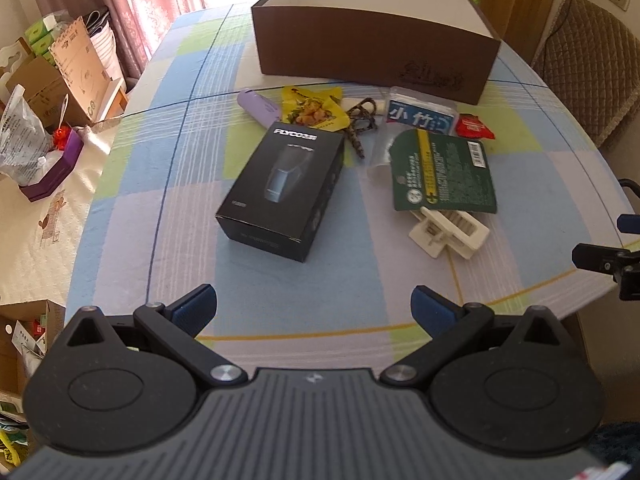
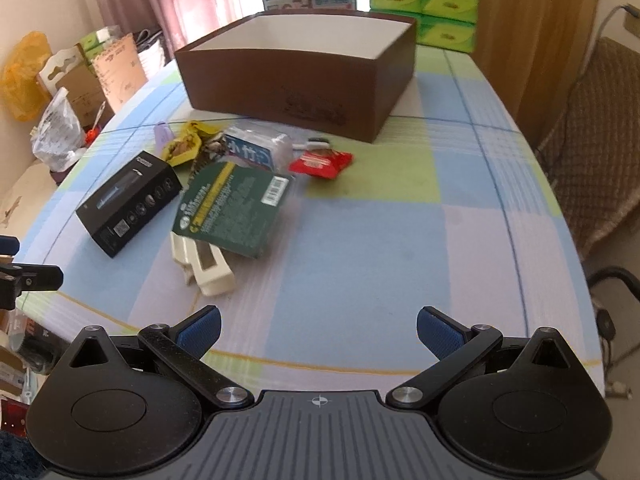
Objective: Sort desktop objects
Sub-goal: 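Grasp the green lip salve card with the right tool while the left tool approaches the black FLYCO box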
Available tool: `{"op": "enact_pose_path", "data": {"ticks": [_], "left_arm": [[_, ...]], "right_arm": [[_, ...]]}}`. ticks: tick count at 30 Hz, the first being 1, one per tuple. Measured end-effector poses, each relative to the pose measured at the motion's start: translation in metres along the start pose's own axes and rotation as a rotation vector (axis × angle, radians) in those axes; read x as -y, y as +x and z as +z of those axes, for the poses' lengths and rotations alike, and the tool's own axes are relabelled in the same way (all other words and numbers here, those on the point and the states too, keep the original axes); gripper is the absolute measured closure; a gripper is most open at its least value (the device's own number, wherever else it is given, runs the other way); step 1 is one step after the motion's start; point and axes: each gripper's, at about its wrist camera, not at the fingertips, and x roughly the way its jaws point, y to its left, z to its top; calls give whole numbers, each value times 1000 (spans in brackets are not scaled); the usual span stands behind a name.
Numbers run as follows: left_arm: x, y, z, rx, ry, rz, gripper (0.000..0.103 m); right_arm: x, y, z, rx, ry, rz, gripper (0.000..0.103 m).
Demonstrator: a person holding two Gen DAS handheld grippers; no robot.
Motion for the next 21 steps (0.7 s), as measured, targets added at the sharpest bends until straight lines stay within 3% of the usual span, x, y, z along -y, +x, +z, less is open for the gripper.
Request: {"op": "enact_pose_path", "data": {"ticks": [6,13,21], "left_arm": [[-13,12,12,-13,-13,6,1],[-28,25,22,-34,-27,12,1],[-49,44,27,-71,-81,40,1]], "right_arm": [[-4,19,15,19,-132,33,2],[-7,51,28,32,-511,131,2],[-24,90,44,26,-843,222,2]]}}
